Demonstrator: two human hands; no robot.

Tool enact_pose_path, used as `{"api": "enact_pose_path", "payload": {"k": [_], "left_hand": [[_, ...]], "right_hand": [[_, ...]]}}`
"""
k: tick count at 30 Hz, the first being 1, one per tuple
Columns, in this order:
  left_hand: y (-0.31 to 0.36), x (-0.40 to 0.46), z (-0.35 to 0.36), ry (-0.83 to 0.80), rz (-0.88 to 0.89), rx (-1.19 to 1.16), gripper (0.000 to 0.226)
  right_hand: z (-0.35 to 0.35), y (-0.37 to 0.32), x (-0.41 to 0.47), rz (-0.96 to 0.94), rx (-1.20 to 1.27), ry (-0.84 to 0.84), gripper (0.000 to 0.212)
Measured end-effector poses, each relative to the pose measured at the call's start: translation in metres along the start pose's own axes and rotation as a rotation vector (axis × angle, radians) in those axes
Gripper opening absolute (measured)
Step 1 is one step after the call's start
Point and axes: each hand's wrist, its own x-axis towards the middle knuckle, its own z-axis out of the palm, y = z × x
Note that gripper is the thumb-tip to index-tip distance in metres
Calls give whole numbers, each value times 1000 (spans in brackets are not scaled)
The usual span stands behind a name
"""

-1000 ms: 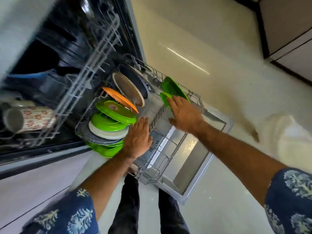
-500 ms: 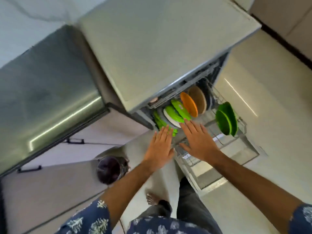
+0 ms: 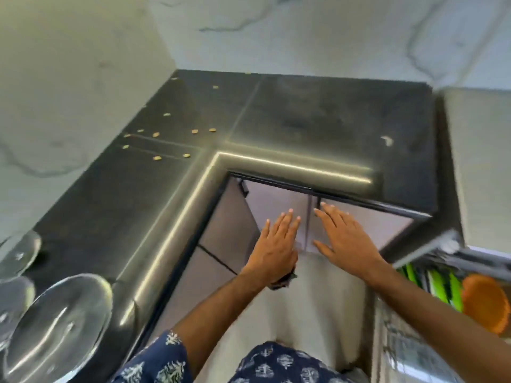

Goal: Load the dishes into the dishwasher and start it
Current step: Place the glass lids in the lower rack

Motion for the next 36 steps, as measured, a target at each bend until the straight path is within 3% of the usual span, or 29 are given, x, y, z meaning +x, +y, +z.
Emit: {"api": "enact_pose_path", "payload": {"k": [6,12,16,20,23,26,29,33,36], "left_hand": [[-114,-55,-46,101,-358,-45,72],[-181,-132,-68,219,-701,-72,70],[-194,-198,-76,327,-957,-43,64],[-193,-260,-73,418,-1194,4,57],[-188,-308,-65,458,-1418,-65,57],[-185,-350,-57,508,-1585,-216,64],[-193,-377,-50,644,-1675,-410,70],[-218,-404,-41,836,-1722,-839,81],[-235,-413,-34,903,-1709,-1073,71]], "right_hand": [[-2,-110,123,-322,34,-20,71],[21,-214,194,-652,130,-95,69],[35,-284,212,-834,220,-315,67],[45,-339,202,-881,400,-529,62],[58,-371,193,-816,510,-731,62],[65,-403,182,-629,657,-902,61],[74,-432,179,-452,756,-990,59],[92,-459,175,-55,1021,-1164,50],[97,-470,167,109,1156,-1223,38]]}}
